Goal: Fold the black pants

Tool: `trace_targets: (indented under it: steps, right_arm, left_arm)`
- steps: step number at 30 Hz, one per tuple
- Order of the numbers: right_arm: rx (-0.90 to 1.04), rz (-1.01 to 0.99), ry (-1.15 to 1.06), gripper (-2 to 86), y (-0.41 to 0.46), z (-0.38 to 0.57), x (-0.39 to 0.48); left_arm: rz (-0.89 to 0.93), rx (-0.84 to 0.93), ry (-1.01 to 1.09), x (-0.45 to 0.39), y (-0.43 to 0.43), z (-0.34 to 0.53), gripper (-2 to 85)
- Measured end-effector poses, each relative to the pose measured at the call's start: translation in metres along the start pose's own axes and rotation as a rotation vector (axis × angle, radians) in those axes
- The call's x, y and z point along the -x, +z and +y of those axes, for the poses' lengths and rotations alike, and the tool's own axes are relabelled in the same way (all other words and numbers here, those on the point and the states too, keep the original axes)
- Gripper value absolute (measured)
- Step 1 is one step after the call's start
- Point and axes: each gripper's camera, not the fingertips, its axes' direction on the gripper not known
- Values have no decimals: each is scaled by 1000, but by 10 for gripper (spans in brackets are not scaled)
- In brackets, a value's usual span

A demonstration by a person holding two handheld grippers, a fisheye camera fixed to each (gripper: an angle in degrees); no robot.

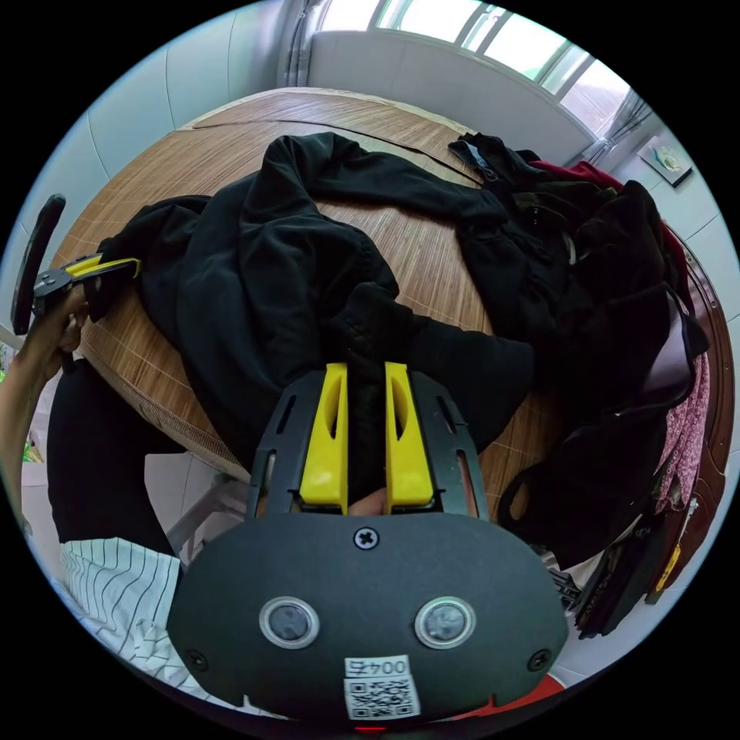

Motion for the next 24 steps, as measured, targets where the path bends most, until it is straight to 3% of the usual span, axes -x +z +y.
trace_targets:
  steps: [24]
  right_arm:
    - [-42, -21, 30, 89, -28, 32, -18]
  left_arm:
    - [7, -39, 21, 4, -32, 48, 95]
